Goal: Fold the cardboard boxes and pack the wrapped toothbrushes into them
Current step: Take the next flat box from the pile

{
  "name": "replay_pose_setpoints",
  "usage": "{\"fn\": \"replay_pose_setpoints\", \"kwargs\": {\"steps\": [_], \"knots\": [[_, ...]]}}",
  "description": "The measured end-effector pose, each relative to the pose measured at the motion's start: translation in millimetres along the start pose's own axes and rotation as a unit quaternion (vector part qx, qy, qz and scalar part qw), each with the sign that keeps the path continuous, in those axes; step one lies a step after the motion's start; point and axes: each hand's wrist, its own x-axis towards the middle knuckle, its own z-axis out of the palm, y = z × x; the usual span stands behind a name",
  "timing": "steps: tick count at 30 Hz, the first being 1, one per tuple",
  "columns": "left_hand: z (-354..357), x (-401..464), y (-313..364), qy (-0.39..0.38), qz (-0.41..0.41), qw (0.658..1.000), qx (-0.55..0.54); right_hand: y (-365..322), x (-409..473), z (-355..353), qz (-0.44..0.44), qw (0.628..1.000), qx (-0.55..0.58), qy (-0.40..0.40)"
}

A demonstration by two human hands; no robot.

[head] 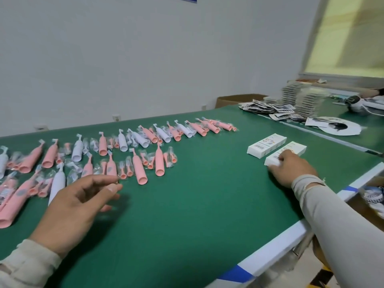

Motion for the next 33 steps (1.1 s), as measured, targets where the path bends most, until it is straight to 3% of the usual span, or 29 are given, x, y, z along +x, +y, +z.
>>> {"fn": "replay_pose_setpoints", "kwargs": {"steps": [12, 14, 16, 20, 24, 27, 33], "knots": [[-1, 2, -2, -0.006, 0.003, 1.0, 0.028, -10, 0, 6, -0.007, 0.989, 0.118, 0.091], [-2, 3, -3, -0.004, 0.001, 0.999, 0.034, -27, -19, 3, -0.039, 0.98, 0.144, 0.132], [-2, 4, -4, -0.003, -0.001, 0.999, 0.042, -58, -45, 3, -0.127, 0.964, 0.176, 0.151], [0, 7, -7, 0.062, 0.023, 0.996, 0.066, -154, -107, 18, -0.35, 0.908, 0.225, 0.043], [-11, 0, -4, 0.17, 0.09, 0.973, 0.13, -257, -166, 42, -0.423, 0.833, 0.344, -0.093], [-29, -11, -7, 0.221, 0.113, 0.953, 0.172, -293, -197, 66, -0.439, 0.803, 0.395, -0.084], [-55, -24, -11, 0.278, 0.059, 0.923, 0.259, -289, -205, 92, -0.536, 0.776, 0.322, -0.081]]}}
